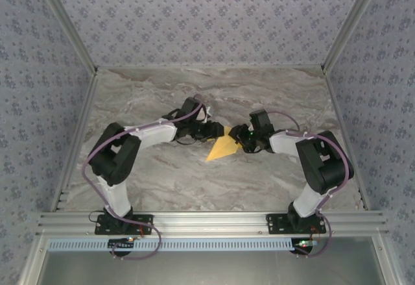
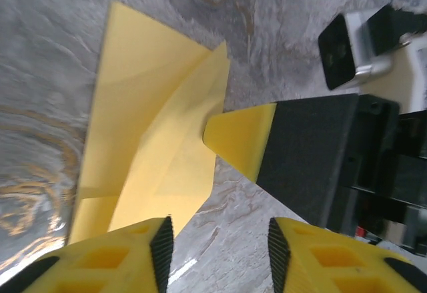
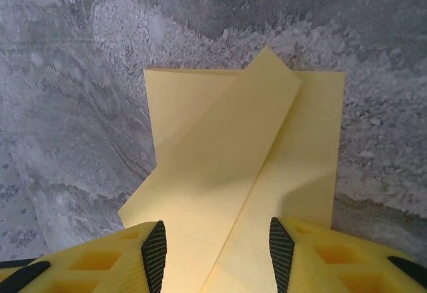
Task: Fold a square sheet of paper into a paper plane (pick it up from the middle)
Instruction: Fourth fold the wing at the center of the table, then turn over the paper at the center of the table.
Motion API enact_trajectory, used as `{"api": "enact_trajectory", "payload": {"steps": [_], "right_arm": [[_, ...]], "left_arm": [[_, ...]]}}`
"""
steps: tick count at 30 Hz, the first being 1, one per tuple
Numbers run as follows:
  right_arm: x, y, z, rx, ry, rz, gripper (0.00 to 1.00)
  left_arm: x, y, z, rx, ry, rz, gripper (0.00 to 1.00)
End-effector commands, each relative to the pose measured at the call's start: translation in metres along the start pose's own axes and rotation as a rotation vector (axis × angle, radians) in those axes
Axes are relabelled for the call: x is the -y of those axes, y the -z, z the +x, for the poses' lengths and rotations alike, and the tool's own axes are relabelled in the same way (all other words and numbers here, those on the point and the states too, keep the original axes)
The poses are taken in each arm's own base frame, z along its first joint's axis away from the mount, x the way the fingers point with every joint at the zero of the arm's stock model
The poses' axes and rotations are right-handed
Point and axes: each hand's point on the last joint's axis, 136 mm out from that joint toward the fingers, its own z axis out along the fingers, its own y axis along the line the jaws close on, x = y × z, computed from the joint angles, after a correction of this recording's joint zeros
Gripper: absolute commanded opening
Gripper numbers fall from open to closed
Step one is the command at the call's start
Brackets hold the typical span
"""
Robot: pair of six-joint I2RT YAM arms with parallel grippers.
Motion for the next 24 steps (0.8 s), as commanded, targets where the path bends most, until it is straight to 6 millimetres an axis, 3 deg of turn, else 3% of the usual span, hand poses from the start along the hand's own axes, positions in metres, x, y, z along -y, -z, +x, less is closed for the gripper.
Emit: {"api": "enact_trajectory", "payload": {"steps": [1,7,13,24], "right_arm": [[-0.005,0.001,-0.007,0.039,-0.011,0.004,0.48],[-0.003,0.002,-0.007,0.041,-0.014,0.005,0.48],[-0.005,0.002,-0.007,0.037,-0.005,-0.003,0.45],[-0.008,-0.001,-0.005,0.027,0.000,-0.004,0.43]], "left_arm": [[0.005,-0.010,-0.007,-0.018,0.003,0.012,0.41],[-0.022,-0.027,-0.005,-0.048,0.044,-0.084,0.25],[-0.050,-0.030,-0.004,-0.039,0.070,-0.177,0.10],[-0.077,-0.032,0.003,-0.045,0.111,-0.258,0.07]]}}
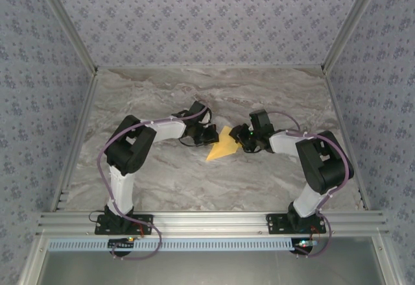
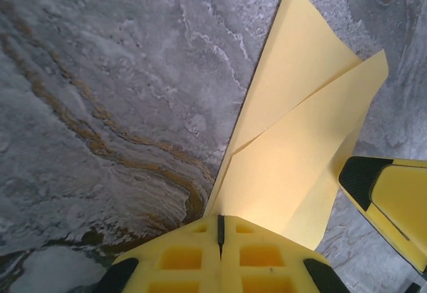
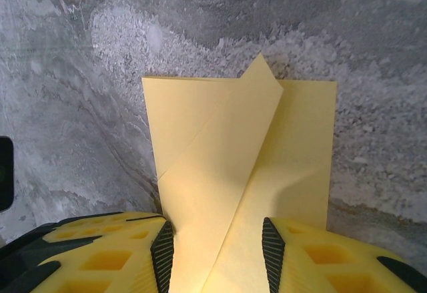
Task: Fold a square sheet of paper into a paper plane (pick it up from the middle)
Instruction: Turn over the paper at the center of the table.
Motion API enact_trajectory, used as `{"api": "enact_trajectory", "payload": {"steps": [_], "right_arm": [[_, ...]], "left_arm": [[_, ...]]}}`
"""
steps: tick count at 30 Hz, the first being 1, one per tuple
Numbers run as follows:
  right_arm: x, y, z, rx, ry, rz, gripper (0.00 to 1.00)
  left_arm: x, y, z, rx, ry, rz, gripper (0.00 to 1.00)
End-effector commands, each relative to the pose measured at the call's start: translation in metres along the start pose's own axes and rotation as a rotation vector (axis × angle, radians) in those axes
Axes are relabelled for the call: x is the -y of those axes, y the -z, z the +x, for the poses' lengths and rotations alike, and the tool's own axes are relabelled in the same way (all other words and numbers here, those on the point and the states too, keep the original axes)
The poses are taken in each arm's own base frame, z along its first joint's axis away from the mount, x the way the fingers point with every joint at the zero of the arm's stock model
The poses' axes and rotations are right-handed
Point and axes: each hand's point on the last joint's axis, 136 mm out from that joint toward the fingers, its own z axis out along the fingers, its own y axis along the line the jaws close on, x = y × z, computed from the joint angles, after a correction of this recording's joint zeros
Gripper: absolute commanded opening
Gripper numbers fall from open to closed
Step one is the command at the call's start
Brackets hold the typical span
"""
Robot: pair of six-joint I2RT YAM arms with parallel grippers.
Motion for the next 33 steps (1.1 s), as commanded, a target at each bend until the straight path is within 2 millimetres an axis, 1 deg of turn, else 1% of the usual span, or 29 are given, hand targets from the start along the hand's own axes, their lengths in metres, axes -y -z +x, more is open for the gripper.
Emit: {"api": "enact_trajectory", "payload": {"steps": [1,7,13,16,19,22,26,33], "right_arm": [[-0.009,-0.001,-0.004,0.014,0.006,-0.009,0.43],[-0.012,-0.007,-0.002,0.003,0.009,0.003,0.42],[-0.009,-0.012,-0.004,0.010,0.007,0.043,0.39],[-0.003,-0.012,-0.006,0.018,0.001,0.096,0.36],[0.008,-0.008,-0.008,0.039,-0.003,0.165,0.36],[0.013,-0.006,-0.010,0.047,-0.003,0.192,0.36],[0.013,-0.010,-0.012,0.048,0.006,0.203,0.36],[0.004,-0.020,-0.018,0.040,0.024,0.180,0.32]], "left_arm": [[-0.019,-0.005,0.002,-0.007,0.030,-0.052,0.07],[-0.029,-0.006,0.004,-0.012,0.077,-0.062,0.07],[-0.032,-0.006,0.006,-0.022,0.106,-0.057,0.07],[-0.031,-0.005,0.007,-0.024,0.111,-0.046,0.07],[-0.030,-0.004,0.007,-0.024,0.112,-0.044,0.07],[-0.029,-0.004,0.007,-0.026,0.113,-0.037,0.07],[-0.029,-0.004,0.008,-0.029,0.113,-0.036,0.08],[-0.030,-0.005,0.010,-0.035,0.116,-0.032,0.08]]}}
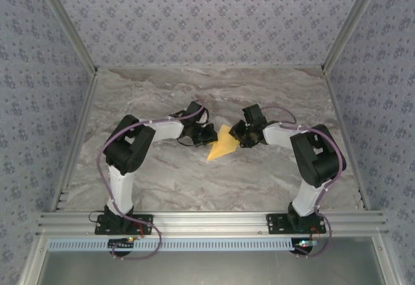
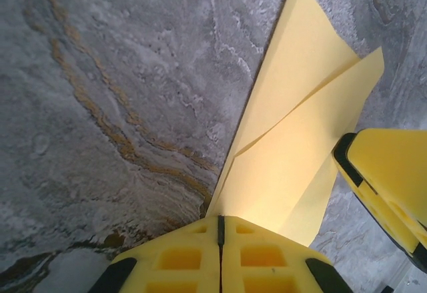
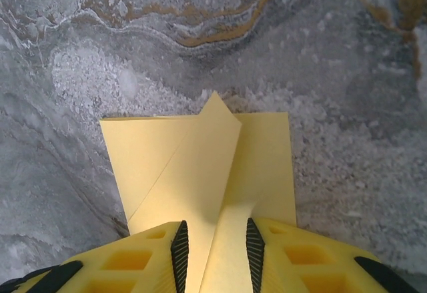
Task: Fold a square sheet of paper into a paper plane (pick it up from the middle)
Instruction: Turn over the paper at the center of the table.
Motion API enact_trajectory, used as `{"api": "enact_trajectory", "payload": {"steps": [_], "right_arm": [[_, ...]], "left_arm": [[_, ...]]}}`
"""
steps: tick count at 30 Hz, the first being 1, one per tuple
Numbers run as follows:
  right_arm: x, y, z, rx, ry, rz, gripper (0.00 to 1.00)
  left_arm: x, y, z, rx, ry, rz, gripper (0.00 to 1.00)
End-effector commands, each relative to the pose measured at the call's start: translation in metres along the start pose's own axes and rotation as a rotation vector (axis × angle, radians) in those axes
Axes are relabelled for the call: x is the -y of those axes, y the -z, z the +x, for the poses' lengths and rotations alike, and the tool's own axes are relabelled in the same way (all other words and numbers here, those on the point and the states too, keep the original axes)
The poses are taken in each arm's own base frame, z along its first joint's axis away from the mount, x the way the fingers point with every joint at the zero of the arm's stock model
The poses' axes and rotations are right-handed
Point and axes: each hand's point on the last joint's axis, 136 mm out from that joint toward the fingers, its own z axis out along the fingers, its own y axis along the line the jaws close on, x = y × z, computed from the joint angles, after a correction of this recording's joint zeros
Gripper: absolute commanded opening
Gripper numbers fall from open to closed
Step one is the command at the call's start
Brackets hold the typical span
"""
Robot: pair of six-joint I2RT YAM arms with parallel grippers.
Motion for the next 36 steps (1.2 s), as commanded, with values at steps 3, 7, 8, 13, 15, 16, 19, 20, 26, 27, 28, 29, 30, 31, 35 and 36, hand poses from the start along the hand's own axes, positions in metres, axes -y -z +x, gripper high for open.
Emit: {"api": "enact_trajectory", "payload": {"steps": [3,7,8,13,15,16,19,20,26,27,28,29,30,31,35,36], "right_arm": [[-0.003,-0.009,-0.003,-0.003,0.026,0.007,0.29],[-0.008,-0.009,-0.003,-0.006,0.045,-0.013,0.27],[-0.010,-0.008,-0.003,-0.007,0.051,-0.017,0.27],[-0.008,-0.004,-0.007,0.012,0.074,-0.005,0.27],[-0.010,-0.003,-0.009,0.018,0.083,-0.012,0.27],[-0.010,-0.002,-0.011,0.021,0.089,-0.013,0.27],[-0.010,0.000,-0.017,0.036,0.107,-0.005,0.27],[-0.009,0.000,-0.019,0.040,0.109,-0.001,0.27],[-0.004,0.000,-0.030,0.056,0.119,0.009,0.27],[-0.004,-0.001,-0.031,0.054,0.125,0.007,0.26],[-0.005,-0.002,-0.030,0.047,0.129,0.005,0.26],[-0.004,-0.003,-0.030,0.041,0.129,0.005,0.26],[-0.004,-0.005,-0.029,0.035,0.128,0.005,0.26],[-0.003,-0.006,-0.029,0.032,0.124,0.008,0.26],[-0.004,-0.011,-0.026,0.015,0.118,-0.009,0.25],[-0.005,-0.012,-0.025,0.010,0.119,-0.013,0.24]], "left_arm": [[-0.025,-0.005,0.012,-0.034,0.047,-0.067,0.08],[-0.026,-0.005,0.012,-0.035,0.048,-0.067,0.08],[-0.026,-0.005,0.012,-0.033,0.047,-0.068,0.08],[-0.027,-0.005,0.012,-0.034,0.048,-0.071,0.08],[-0.027,-0.005,0.012,-0.035,0.050,-0.073,0.08],[-0.028,-0.005,0.013,-0.036,0.051,-0.074,0.08],[-0.030,-0.005,0.013,-0.038,0.053,-0.079,0.08],[-0.030,-0.005,0.013,-0.038,0.052,-0.079,0.08],[-0.031,-0.004,0.014,-0.038,0.054,-0.081,0.08],[-0.030,-0.004,0.014,-0.039,0.052,-0.081,0.08],[-0.031,-0.004,0.014,-0.039,0.055,-0.081,0.08],[-0.030,-0.004,0.014,-0.039,0.053,-0.081,0.08],[-0.031,-0.005,0.014,-0.040,0.054,-0.082,0.08],[-0.030,-0.005,0.014,-0.040,0.054,-0.081,0.08],[-0.030,-0.004,0.013,-0.039,0.054,-0.081,0.08],[-0.031,-0.005,0.014,-0.040,0.054,-0.082,0.08]]}}
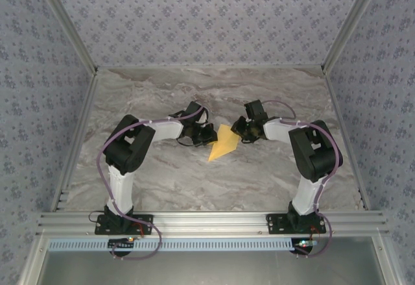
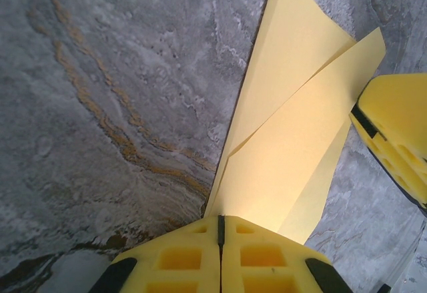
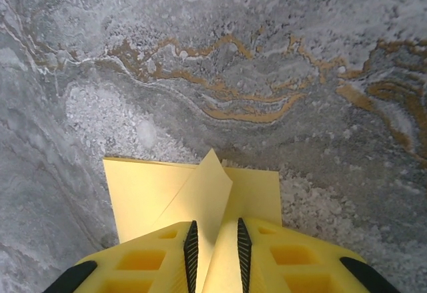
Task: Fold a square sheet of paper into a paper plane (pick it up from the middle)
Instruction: Turn over the paper at the center of the table.
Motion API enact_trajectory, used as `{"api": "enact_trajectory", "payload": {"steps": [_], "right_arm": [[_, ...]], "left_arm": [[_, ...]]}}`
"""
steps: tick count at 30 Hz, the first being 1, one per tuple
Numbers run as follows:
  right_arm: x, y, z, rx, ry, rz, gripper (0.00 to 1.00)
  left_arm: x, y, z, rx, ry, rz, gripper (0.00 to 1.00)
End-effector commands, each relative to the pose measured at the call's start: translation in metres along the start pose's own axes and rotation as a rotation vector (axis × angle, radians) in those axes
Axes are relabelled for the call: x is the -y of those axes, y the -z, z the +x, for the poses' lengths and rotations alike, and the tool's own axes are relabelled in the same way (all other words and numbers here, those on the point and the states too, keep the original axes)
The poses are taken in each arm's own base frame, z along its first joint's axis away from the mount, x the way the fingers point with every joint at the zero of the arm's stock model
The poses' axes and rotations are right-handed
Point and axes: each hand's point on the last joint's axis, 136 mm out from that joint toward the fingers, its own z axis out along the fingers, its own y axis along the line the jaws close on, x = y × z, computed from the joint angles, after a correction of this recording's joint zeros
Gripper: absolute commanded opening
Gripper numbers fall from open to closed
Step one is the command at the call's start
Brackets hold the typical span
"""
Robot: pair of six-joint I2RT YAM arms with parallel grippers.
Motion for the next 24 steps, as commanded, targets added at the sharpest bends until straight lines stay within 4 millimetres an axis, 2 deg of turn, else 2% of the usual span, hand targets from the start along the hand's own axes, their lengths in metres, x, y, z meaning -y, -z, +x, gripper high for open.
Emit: {"api": "enact_trajectory", "payload": {"steps": [1,6,14,24], "right_arm": [[-0.004,-0.006,-0.001,-0.016,0.013,-0.017,0.24],[-0.011,-0.005,0.000,-0.020,0.018,-0.049,0.20],[-0.017,0.002,0.000,-0.009,0.039,-0.069,0.20],[-0.029,0.001,0.008,-0.041,0.057,-0.120,0.19]], "left_arm": [[-0.031,-0.004,0.013,-0.036,0.055,-0.091,0.08],[-0.032,-0.004,0.014,-0.038,0.055,-0.095,0.08],[-0.033,-0.005,0.014,-0.038,0.057,-0.096,0.08],[-0.032,-0.004,0.014,-0.039,0.054,-0.094,0.08]]}}
